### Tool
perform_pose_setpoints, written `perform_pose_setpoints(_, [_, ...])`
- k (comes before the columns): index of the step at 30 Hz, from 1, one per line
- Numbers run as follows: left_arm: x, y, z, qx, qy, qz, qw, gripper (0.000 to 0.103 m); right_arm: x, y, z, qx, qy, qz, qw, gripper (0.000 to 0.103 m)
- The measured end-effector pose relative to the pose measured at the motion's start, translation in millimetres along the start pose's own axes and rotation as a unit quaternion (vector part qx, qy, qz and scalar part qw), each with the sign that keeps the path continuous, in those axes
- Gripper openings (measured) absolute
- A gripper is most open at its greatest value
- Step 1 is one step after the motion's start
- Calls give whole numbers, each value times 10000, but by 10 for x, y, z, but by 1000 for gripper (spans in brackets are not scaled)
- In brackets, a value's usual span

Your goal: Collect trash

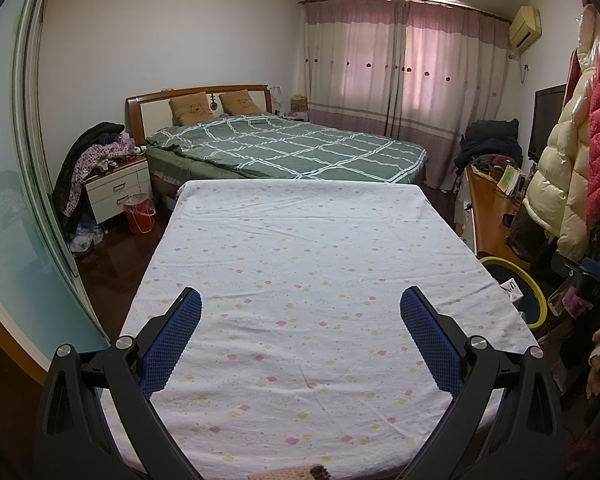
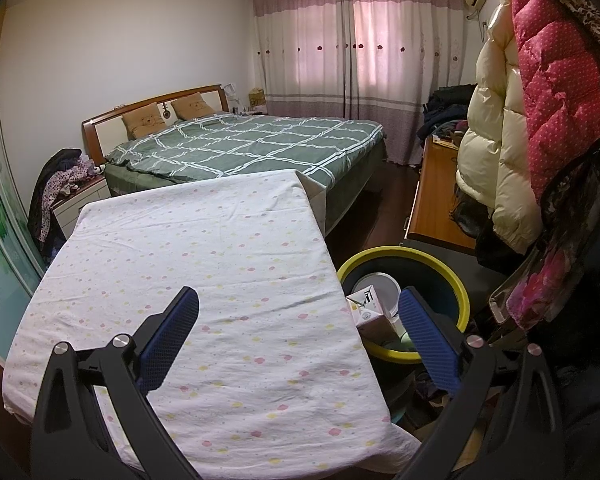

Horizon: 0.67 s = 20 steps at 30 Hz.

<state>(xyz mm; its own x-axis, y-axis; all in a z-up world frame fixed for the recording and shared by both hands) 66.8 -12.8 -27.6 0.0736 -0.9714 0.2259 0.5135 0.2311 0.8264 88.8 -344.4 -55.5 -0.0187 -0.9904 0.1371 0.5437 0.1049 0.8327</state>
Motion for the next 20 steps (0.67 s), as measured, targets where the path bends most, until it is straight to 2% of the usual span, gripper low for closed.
perform_pose_setpoints(9, [-17, 26, -43, -27, -40, 4, 10000, 98, -16, -26, -39, -28, 47, -7, 10000, 95])
perform_pose_setpoints(13, [-10, 37, -149, -160, -127, 34, 9998, 98, -34, -2, -166, -96, 257, -39, 9996, 96])
perform_pose_setpoints(16, [-71, 51, -484, -495, -13, 100, 9987, 98, -98, 67, -481, -257, 659, -149, 9974, 96])
perform_pose_setpoints(20, [-268, 75, -1156, -815, 401, 109, 9958, 98, -306, 129, -1101, -660, 1016, -47, 9926, 96])
Point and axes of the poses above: each gripper's, at about its wrist camera, not at the fingertips, and z roughly against the way its jaws point, x to its right, y to its top, the point moved 7 cm from there along -z, roughly the way its jaws point, and after that the axes turned 12 degrees about z, right-handed, at the moved point
